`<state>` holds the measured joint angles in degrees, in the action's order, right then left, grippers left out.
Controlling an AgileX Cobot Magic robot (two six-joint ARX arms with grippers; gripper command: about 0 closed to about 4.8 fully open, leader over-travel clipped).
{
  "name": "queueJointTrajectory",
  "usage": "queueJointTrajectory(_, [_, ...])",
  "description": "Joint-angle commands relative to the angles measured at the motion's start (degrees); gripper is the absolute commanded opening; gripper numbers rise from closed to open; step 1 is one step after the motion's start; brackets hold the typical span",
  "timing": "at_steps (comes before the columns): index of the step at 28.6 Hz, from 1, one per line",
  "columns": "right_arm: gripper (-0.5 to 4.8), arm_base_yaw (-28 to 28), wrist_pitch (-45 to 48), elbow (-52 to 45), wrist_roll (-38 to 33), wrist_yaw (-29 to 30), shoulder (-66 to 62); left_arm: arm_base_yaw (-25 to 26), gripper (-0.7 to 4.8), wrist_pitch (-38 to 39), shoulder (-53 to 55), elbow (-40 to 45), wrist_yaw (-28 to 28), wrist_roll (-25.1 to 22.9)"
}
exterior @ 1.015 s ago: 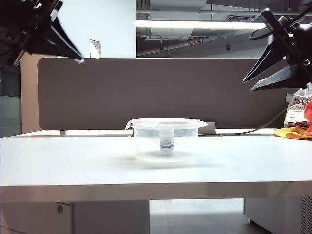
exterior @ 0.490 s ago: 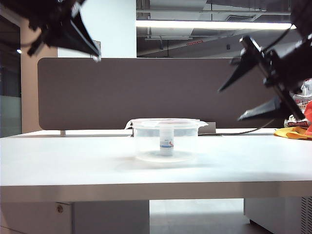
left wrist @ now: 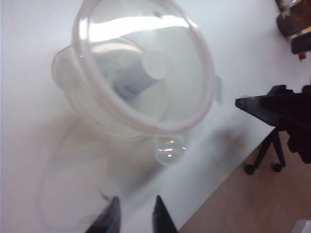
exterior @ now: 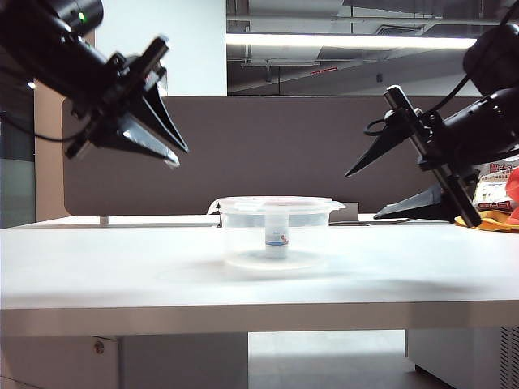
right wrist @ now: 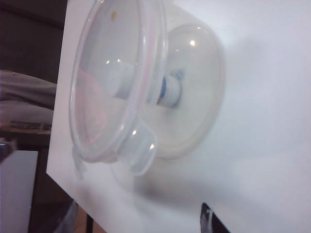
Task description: Remove the lid of the round box, pick up the small white medicine bottle inside, and place it on the table.
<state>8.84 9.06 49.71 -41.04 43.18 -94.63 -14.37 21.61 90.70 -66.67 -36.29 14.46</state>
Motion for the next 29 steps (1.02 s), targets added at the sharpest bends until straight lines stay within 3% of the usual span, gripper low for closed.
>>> queueJointTrajectory(1, [2.90,0.4,3.5,0.4,-1.5,0.2,-0.6,0.1,1.25,-3.4,1.5,-0.3,-2.5,2.1])
queueJointTrajectory(4, [2.51,0.6,6.2,0.4,-3.7,-0.2,-1.7,0.1,1.25,-5.1,2.6,-0.4,-2.6,3.1])
queueJointTrajectory(19, [2.51,2.6,16.8,0.5,-11.7,-1.1,-5.5,0.5,1.26,-7.2,4.9,-2.7,-4.8,5.1])
queueJointTrajectory(29, [2.49,4.0,17.4,0.5,-13.1,-3.3,-5.9,0.5,1.26,-6.3,5.5,-4.6,-5.0,5.0])
